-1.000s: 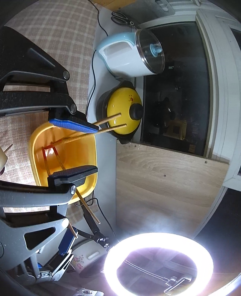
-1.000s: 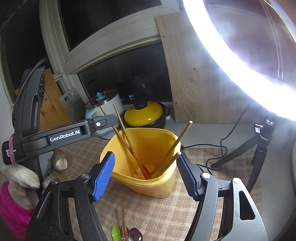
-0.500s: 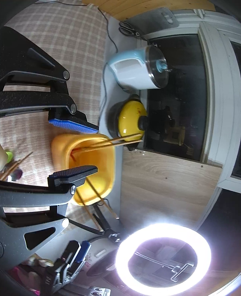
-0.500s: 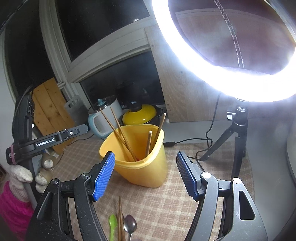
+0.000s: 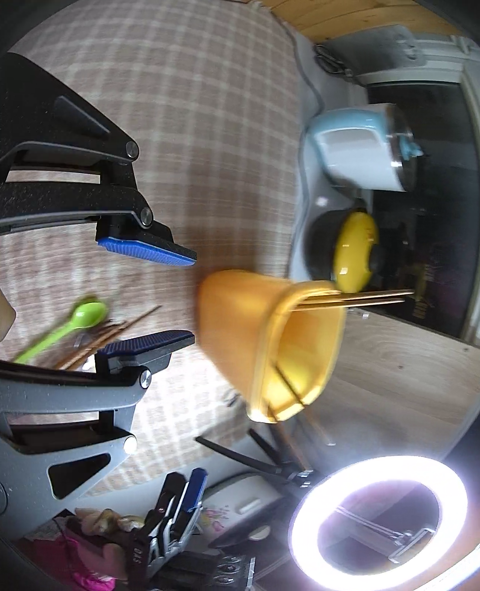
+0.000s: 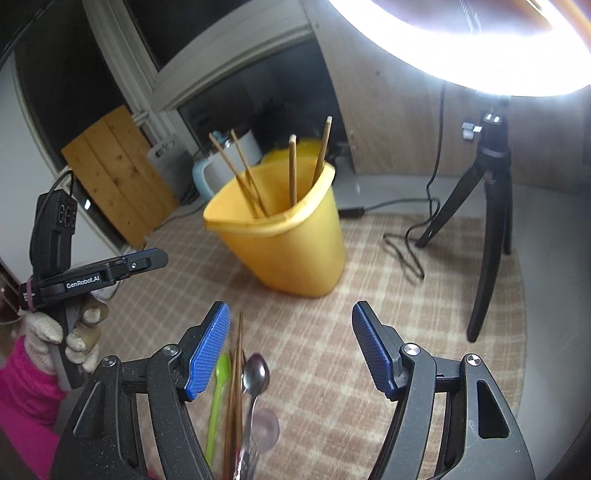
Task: Organize utensils
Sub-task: 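Move the right tool back toward the utensil pile, then close the left tool on the green spoon while the right tool grasps the clear plastic spoon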
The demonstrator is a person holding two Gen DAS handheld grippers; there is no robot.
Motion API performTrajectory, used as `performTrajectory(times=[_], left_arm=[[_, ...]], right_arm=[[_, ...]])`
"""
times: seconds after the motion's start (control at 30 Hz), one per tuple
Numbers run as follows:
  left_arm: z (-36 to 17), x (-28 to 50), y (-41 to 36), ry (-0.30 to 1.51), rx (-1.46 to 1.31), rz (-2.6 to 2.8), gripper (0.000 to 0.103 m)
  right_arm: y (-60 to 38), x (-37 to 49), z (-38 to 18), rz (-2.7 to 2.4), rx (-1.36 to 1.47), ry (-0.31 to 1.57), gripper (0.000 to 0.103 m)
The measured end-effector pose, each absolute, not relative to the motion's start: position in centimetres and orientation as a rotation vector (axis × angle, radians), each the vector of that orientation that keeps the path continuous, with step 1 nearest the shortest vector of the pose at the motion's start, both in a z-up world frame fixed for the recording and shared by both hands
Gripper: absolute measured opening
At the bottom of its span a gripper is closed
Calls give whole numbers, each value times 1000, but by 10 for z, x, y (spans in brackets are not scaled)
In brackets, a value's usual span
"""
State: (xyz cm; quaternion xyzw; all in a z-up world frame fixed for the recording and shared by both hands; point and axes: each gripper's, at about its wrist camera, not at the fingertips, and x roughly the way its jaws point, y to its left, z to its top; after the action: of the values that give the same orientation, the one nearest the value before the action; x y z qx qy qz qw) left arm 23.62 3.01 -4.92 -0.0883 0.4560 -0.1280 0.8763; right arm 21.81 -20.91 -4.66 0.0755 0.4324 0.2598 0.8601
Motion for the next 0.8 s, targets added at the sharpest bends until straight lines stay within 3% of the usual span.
performTrajectory(times=[0.17,0.23,0.43,0.8], left_arm=[[-72,221,24,1017,-198,-276,36],[-80,216,22,1033,-204,-279,36],[-103,204,20,1092,-228,-283,36],[-137,203,5,1189,-183,-310,36]], right_arm=[[-198,217,-67,613,149,1005,68],[-197,214,-75,636,148,1042,55],[-193,205,-110,687,160,1192,36],[-190,187,-139,696,161,1294,31]])
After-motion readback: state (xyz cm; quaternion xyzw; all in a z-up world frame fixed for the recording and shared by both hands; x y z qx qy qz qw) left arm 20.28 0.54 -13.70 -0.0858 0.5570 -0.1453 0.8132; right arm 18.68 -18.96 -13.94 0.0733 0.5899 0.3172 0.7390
